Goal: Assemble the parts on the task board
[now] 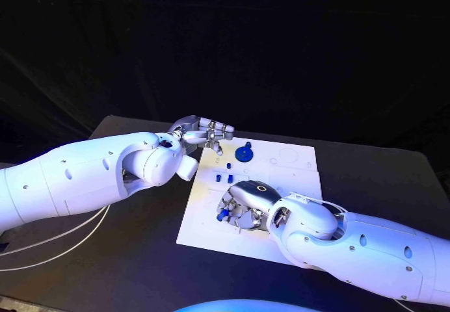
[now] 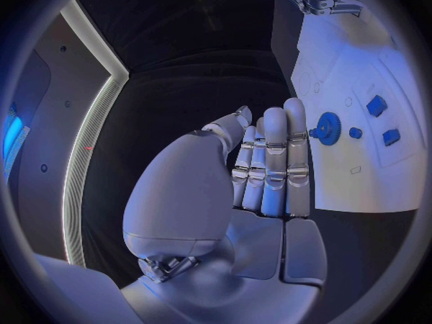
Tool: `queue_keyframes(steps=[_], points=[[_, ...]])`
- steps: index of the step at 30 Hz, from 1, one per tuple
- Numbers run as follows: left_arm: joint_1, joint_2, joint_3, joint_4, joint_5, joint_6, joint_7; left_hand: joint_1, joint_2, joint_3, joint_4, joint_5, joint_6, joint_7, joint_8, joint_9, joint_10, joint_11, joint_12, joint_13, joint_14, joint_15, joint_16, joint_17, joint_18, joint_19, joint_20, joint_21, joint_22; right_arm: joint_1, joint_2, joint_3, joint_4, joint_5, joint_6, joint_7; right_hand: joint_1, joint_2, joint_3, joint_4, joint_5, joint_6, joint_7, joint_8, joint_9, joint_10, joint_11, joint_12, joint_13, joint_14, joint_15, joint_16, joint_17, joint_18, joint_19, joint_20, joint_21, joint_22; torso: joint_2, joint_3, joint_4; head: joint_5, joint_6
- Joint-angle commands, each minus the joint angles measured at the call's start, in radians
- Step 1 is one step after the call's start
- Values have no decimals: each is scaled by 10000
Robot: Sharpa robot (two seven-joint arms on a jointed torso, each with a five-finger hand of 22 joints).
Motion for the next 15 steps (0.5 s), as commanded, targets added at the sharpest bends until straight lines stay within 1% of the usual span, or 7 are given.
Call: queue_keyframes(steps=[1, 6, 8, 9, 11, 13, 15], points=[[5, 10, 6, 21, -7, 171, 30, -11, 97, -18, -64, 31, -65, -29, 50, -13, -70, -32, 58, 11, -79, -18, -44, -9, 143, 41, 15, -50, -8, -25, 22, -12, -12, -175, 267, -49, -28, 115, 51, -3, 36, 66, 12, 86, 398, -43, -13, -74, -5, 333, -19, 3, 2, -98, 25, -52, -52, 1663, 2, -1, 6, 18, -16], [5, 7, 6, 27, -7, 172, 26, -11, 97, -18, -64, 31, -65, -29, 50, -13, -70, -32, 58, 11, -79, -18, -44, -9, 143, 41, 15, -50, -8, -33, 80, -20, -59, -234, 391, -171, -93, 77, 40, 0, 8, 33, 26, 70, 408, -62, 2, -116, -6, 328, -9, -12, -24, -91, 10, -45, -87, 1654, -4, -6, 4, 30, -25], [5, 5, 6, 29, -7, 172, 25, -11, 97, -18, -64, 31, -65, -29, 50, -13, -70, -32, 58, 11, -79, -18, -44, -9, 143, 41, 15, -50, -8, -35, 102, -24, -82, -246, 397, -222, -186, 42, 38, 23, -24, -88, 73, 2, 398, -158, 40, -205, -19, 324, 22, -17, -34, -84, -11, -28, -132, 1642, -6, -6, 2, 31, -23], [5, 4, 6, 30, -7, 172, 24, -11, 97, -18, -64, 31, -65, -29, 50, -13, -70, -32, 58, 11, -79, -18, -44, -9, 143, 41, 15, -50, -8, -35, 115, -27, -96, -244, 369, -246, -256, 11, 39, 49, -44, -239, 131, -86, 372, -254, 84, -275, -33, 324, 55, -15, -34, -78, -27, -10, -168, 1632, -6, -6, 2, 31, -23], [5, 2, 6, 32, -7, 172, 22, -11, 97, -18, -64, 31, -65, -29, 50, -13, -70, -32, 58, 11, -79, -18, -44, -9, 143, 41, 15, -50, -8, -37, 138, -35, -118, -227, 291, -274, -454, -136, 9, 134, -100, -778, 332, -405, 249, -450, 228, -389, -55, 316, 161, -24, -54, -72, -58, 56, -238, 1613, -8, -8, 2, 30, -24], [5, 1, 6, 33, -7, 172, 21, -11, 97, -18, -64, 31, -65, -29, 50, -13, -70, -32, 58, 11, -79, -18, -44, -9, 143, 41, 15, -50, -8, -39, 153, -41, -128, -215, 222, -285, -631, -288, -68, 209, -70, -1076, 424, -580, 173, -558, 304, -433, -60, 313, 237, -19, -54, -72, -67, 113, -261, 1610, -5, -3, 2, 33, -21], [5, 0, 6, 32, -7, 174, 17, -11, 97, -18, -64, 31, -65, -29, 50, -13, -70, -32, 58, 11, -79, -18, -44, -9, 143, 41, 15, -50, -8, -42, 164, -46, -133, -207, 157, -291, -737, -400, -137, 251, -56, -1309, 430, -649, 111, -602, 332, -439, -51, 310, 261, -14, -56, -67, -74, 151, -278, 1609, -6, 0, -1, 37, -21]])
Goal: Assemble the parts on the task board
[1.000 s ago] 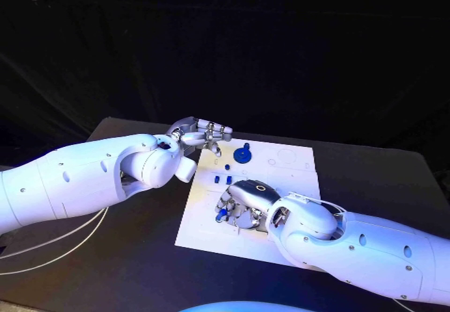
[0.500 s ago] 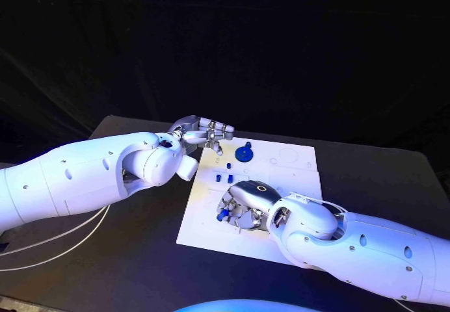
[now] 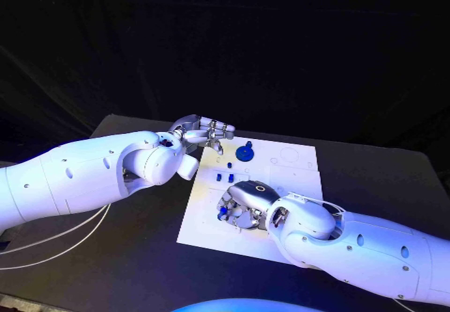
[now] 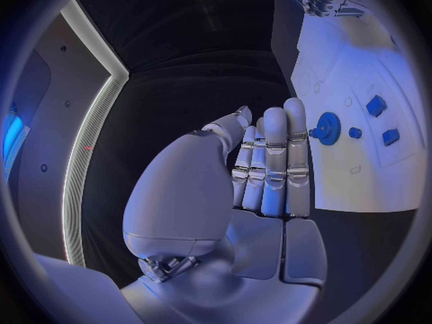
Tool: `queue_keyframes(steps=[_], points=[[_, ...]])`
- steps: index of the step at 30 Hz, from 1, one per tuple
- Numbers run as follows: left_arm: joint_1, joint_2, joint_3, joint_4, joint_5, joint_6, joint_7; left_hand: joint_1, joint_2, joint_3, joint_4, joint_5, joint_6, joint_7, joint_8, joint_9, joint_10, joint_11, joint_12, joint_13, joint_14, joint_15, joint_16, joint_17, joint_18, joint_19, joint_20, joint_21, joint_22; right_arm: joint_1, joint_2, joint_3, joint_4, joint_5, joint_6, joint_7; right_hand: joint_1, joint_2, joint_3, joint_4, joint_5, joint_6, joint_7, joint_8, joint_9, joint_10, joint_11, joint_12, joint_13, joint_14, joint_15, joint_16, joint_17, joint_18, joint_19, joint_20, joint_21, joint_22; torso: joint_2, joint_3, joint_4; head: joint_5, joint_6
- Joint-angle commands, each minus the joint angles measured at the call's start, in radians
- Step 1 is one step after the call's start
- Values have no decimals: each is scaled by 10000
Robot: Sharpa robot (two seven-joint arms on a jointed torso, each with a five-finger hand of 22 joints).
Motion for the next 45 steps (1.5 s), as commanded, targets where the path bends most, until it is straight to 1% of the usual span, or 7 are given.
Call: queue_keyframes(steps=[1, 21, 29, 31, 33, 37, 45], points=[[5, 9, 7, 25, -7, 164, 27, -11, 97, -18, -63, 31, -65, -29, 50, -13, -70, -32, 58, 13, -79, -18, -44, -10, 143, 41, 15, -50, -9, -23, 27, -7, -7, -118, 51, -144, -60, -205, -97, 28, -23, -274, 11, -85, -91, 6, 82, -28, 29, 317, 67, -12, -8, -64, -3, 88, -61, 1610, -2, 6, -1, 8, 5], [5, -13, 4, 9, -7, 183, 12, -11, 97, -18, -63, 31, -65, -29, 50, -13, -70, -32, 58, 13, -79, -18, -44, -10, 143, 41, 15, -50, -9, 4, -902, 44, 1109, 343, -1332, -28, -222, -375, -342, 132, -106, -952, -86, -32, -297, 189, -23, 183, 192, 291, -2, -42, -101, -42, 0, 97, -107, 1626, -11, 8, -15, -90, 75], [4, -54, -33, 2, -7, 195, 10, -11, 97, -18, -63, 31, -65, -29, 50, -13, -70, -32, 58, 13, -79, -18, -44, -10, 143, 41, 15, -50, -9, 568, -2740, 125, 2015, 2996, -1607, 232, -852, -320, -892, 582, 213, -22, -184, 465, -103, 1482, -218, 1208, 833, 360, -134, 125, 122, -84, 107, -3, 90, 1723, -37, 4, -48, -549, 240], [4, -74, -51, 0, -7, 191, 10, -12, 100, -18, -64, 31, -65, -30, 53, -13, -72, -32, 64, 14, -80, -18, -43, -12, 143, 41, 15, -53, -11, 695, -3258, 129, 2115, 3755, -1494, 92, -1387, -184, -1419, 1004, 479, 180, -421, 665, -2, 1999, -462, 2308, 1731, 415, -361, 253, 272, -151, 256, -158, 407, 1855, -66, -2, -92, -695, 267], [4, -95, -73, -4, -4, 188, 14, -16, 112, -21, -67, 30, -64, -31, 65, -14, -81, -34, 91, 18, -85, -18, -41, -22, 143, 43, 16, -63, -17, 786, -3806, 130, 2222, 4234, -1419, -75, -1409, -213, -2195, 1060, 786, 129, -561, 863, 218, 1857, -610, 6327, 5797, 463, -504, 425, 477, -255, 392, -231, 710, 1995, -101, -4, -149, -834, 311], [-8, -147, -127, -8, 19, 196, 31, -16, 112, -21, -67, 30, -64, -31, 65, -14, -81, -34, 91, 18, -85, -18, -41, -22, 143, 43, 16, -63, -17, 863, -4738, 118, 2484, 4058, -1297, -476, -1141, 161, -2927, 1089, 900, 127, -619, 1309, 751, 1843, -517, 10613, 10162, 527, -553, 728, 900, -278, 507, -321, 995, 2134, -146, 49, -275, -992, 326], [-45, -175, -188, -24, 57, 221, 54, -18, 111, -23, -67, 30, -64, -31, 66, -14, -81, -34, 93, 19, -86, -18, -41, -23, 143, 43, 17, -63, -18, 648, -5701, 1, 2926, 3171, -1482, -1366, -1052, 355, -3543, 1259, 774, 71, -618, 1680, 1280, 1814, -596, 11443, 11089, 560, -471, 913, 1165, -326, 609, -342, 1234, 2239, -206, 94, -417, -1250, 269]])
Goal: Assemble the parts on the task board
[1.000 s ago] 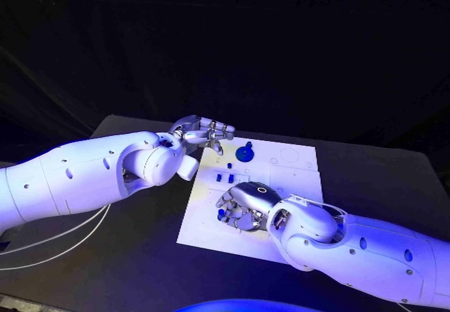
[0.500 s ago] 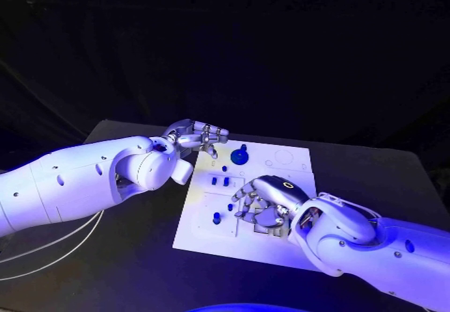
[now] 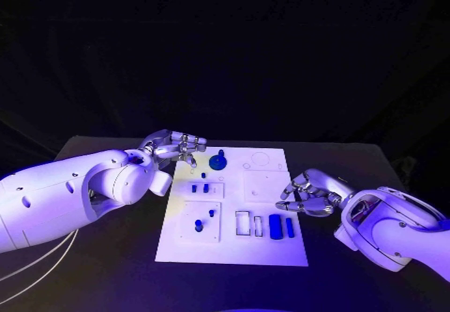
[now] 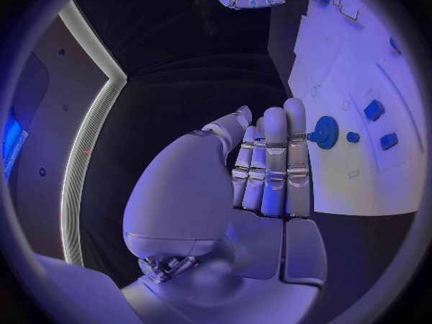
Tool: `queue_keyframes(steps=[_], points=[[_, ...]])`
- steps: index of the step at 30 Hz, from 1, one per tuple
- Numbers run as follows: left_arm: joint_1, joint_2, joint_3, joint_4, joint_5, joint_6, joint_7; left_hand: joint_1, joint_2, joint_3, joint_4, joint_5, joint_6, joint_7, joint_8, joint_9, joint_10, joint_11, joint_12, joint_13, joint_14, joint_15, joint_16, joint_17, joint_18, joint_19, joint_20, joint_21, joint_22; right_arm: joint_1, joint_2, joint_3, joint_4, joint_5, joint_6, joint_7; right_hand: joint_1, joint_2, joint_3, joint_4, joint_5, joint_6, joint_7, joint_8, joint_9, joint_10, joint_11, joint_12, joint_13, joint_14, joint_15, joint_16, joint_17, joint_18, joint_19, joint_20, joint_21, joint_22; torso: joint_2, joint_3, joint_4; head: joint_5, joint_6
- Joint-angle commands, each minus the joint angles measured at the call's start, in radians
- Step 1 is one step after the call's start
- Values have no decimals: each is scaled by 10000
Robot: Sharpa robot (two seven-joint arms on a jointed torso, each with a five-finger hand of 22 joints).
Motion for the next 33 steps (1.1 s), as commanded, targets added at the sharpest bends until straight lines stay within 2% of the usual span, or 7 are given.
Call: queue_keyframes(steps=[1, 5, 10, 17, 24, 27, 33], points=[[-12, 15, -3, 5, 49, 183, 88, -25, 107, -1, -38, 30, -65, -31, 69, -14, -46, 3, 41, 11, -87, -17, -41, -12, 142, 44, 17, -66, -10, -173, -101, -30, 165, -532, -141, -851, -7, 108, -134, 29, -53, -89, 6, 75, 98, -31, -31, 27, 63, 575, -3, 51, 30, -169, 543, -11, 97, 2247, -47, 25, -117, -102, -43], [-27, 21, -13, 5, 60, 207, 93, -25, 107, -1, -38, 30, -65, -31, 69, -14, -46, 3, 41, 11, -87, -17, -41, -12, 142, 44, 17, -66, -10, -451, -133, -52, 240, -1086, -259, -1347, -106, 112, -375, 190, -46, -117, -14, 162, 245, -34, -37, 86, 153, 587, -5, 103, 105, -186, 577, -10, 176, 2277, -56, 35, -141, -139, -73], [-35, 25, -17, 6, 65, 224, 94, -25, 107, -1, -38, 30, -65, -31, 69, -14, -46, 3, 41, 11, -87, -17, -41, -12, 142, 44, 17, -66, -10, -705, 15, -65, 187, -1410, -241, -1766, -369, 142, -767, 534, 37, -164, -44, 279, 451, -27, -56, 140, 253, 598, -18, 161, 186, -196, 598, -20, 224, 2296, -67, 10, -108, -185, -137], [-38, 14, -19, 13, 68, 233, 99, -41, 105, -10, -31, 30, -65, -30, 73, -15, -48, 5, 50, 13, -89, -15, -41, -16, 142, 44, 19, -70, -12, -991, 372, -76, -13, -1502, -163, -1973, -516, 215, -937, 570, -51, -198, -54, 322, 541, -19, -62, 163, 299, 601, -24, 184, 217, -202, 609, -25, 249, 2304, -62, -6, -107, -149, -162], [-38, -10, -20, 21, 89, 284, 124, -41, 105, -10, -31, 30, -65, -30, 73, -15, -48, 5, 50, 13, -89, -15, -41, -16, 142, 44, 19, -70, -12, -1170, 656, -77, -199, -1598, -30, -2031, -514, 223, -950, 565, -55, -192, -58, 333, 554, -20, -64, 163, 302, 603, -25, 189, 226, -200, 605, -25, 241, 2302, -58, -12, -124, -83, -209], [-39, -8, -20, 26, 96, 329, 133, -41, 105, -10, -31, 30, -65, -30, 73, -15, -48, 5, 50, 13, -89, -15, -41, -16, 142, 44, 19, -70, -12, -1218, 769, -77, -282, -1605, 9, -2041, -511, 235, -958, 562, -53, -187, -62, 341, 564, -18, -67, 166, 307, 604, -26, 195, 236, -200, 605, -26, 239, 2302, -53, -24, -107, -101, -231], [-40, -4, -20, 14, 105, 355, 140, -107, 125, -34, 9, 30, -80, -28, 82, -19, -79, 10, 78, 15, -93, -8, -37, -30, 140, 46, 26, -90, -26, -1273, 965, -77, -431, -1624, 39, -2085, -505, 246, -966, 559, -47, -184, -64, 349, 575, -22, -69, 160, 304, 602, -27, 190, 226, -196, 599, -26, 224, 2298, -49, -13, -82, -42, -260]])
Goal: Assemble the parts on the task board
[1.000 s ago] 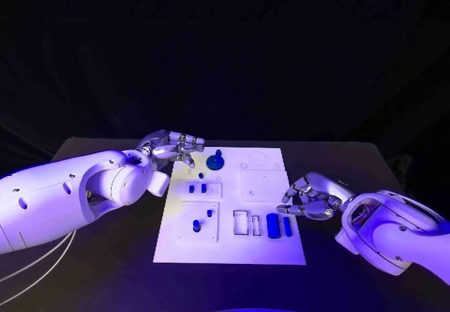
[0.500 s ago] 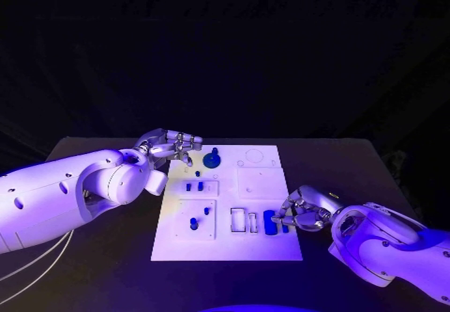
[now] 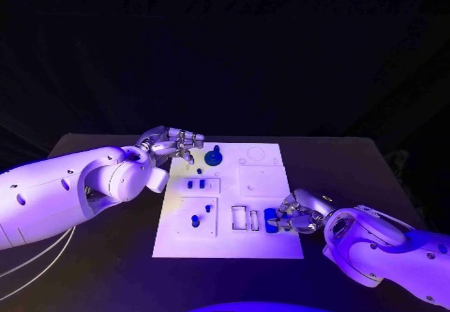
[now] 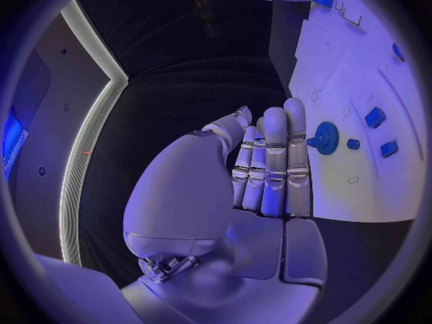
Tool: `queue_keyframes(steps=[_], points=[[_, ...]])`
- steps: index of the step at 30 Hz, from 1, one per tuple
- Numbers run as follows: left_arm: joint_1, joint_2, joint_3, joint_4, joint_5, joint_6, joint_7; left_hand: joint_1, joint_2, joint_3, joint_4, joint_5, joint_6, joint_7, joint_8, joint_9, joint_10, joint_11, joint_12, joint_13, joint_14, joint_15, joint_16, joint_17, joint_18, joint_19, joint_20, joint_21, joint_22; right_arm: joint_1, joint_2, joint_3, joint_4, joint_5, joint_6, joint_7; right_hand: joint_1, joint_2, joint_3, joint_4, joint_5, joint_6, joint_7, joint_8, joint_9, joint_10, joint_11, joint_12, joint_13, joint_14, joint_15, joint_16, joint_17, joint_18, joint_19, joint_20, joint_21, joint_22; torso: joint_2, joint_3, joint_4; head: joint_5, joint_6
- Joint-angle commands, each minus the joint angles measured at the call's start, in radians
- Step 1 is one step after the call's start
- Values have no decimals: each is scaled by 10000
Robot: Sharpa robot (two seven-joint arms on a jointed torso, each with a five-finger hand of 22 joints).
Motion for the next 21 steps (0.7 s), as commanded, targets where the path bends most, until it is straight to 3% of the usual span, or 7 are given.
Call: queue_keyframes(steps=[1, 16, 21], points=[[2, 12, 6, 15, 82, 222, 116, -62, 79, -35, 8, 30, -45, 6, 33, -10, -79, 10, 33, 9, -93, -8, -37, -12, 140, 46, 26, -49, -12, -33, 108, -3, -84, -219, 189, -164, -41, 23, -56, 11, -48, -30, -9, 45, 9, -14, -62, 44, 11, 601, -29, 40, 96, -198, 604, -32, 30, 2301, 5, 4, 21, 40, -15], [2, -12, 6, 59, 41, 272, 130, -82, 99, -37, 24, 31, -49, 2, 39, -11, -93, 7, 47, 10, -95, -6, -34, -19, 140, 47, 29, -60, -19, -282, 667, -1, -603, -576, 443, -823, 422, 31, -234, -113, -44, -33, -39, 175, 221, 236, -90, 498, 480, 639, -51, 179, 330, -219, 643, -51, 130, 2331, 7, -4, 83, 65, -5], [2, -21, 6, 62, 39, 282, 126, -82, 99, -37, 24, 31, -49, 2, 39, -11, -93, 7, 47, 10, -95, -6, -34, -19, 140, 47, 29, -60, -19, -313, 731, -1, -625, -643, 301, -905, 535, 55, -280, -132, 30, -25, -47, 218, 284, 271, -97, 567, 555, 645, -56, 205, 371, -224, 650, -56, 150, 2336, -4, -7, 66, 71, 14]])
